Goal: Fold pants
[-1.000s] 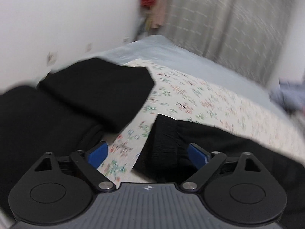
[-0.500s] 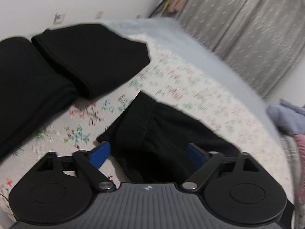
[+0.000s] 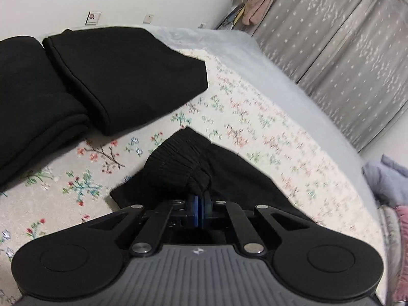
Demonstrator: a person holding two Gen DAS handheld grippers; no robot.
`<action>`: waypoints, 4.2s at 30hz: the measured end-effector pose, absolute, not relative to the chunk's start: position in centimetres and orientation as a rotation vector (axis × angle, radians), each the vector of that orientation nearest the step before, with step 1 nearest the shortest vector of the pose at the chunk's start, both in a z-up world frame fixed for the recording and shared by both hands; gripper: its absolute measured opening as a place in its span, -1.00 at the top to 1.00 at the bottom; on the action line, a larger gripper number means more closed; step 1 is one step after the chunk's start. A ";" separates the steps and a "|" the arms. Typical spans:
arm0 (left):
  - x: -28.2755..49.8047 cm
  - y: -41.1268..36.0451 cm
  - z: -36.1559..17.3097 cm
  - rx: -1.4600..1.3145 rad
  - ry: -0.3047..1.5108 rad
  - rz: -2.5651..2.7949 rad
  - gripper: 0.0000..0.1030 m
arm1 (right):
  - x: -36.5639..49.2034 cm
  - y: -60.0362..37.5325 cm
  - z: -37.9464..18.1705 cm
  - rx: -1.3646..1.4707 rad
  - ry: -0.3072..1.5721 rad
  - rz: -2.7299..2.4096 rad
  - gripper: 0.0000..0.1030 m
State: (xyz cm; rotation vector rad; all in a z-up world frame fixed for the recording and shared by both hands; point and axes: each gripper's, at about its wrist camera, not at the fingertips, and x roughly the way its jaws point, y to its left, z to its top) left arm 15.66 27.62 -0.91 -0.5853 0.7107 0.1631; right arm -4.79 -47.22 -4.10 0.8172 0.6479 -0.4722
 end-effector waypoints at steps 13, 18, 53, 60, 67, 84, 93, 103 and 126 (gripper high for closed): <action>13.1 29.4 -4.1 -0.512 0.790 0.091 0.70 | -9.5 -46.5 -6.7 0.765 0.829 -0.390 1.00; 12.5 28.9 -4.1 -0.392 0.780 0.138 0.00 | -8.4 -46.0 -7.0 0.657 0.859 -0.382 1.00; 20.7 11.5 -5.5 -0.366 0.975 -0.063 0.41 | 19.6 -15.4 -3.6 -0.103 0.784 0.379 0.05; 19.4 12.2 -5.9 -0.289 0.959 -0.079 0.96 | 23.8 -12.3 -6.5 -0.105 0.856 0.515 -0.03; 19.1 11.7 -5.8 -0.240 0.957 -0.079 0.96 | 20.9 -8.3 -5.7 -0.278 0.848 0.692 0.48; 18.7 10.6 -5.7 -0.149 0.940 -0.064 0.96 | 12.4 -4.5 -4.5 -0.506 0.798 0.923 0.46; 18.8 10.7 -5.8 -0.149 0.943 -0.072 0.96 | 24.7 -10.9 -4.4 -0.190 0.853 0.578 0.12; 18.8 10.4 -5.8 -0.136 0.940 -0.067 0.95 | 19.7 -5.3 -5.1 -0.436 0.722 0.756 0.15; 18.7 10.3 -5.9 -0.108 0.928 -0.074 0.96 | 22.0 -7.1 -5.3 -0.029 0.804 0.882 0.38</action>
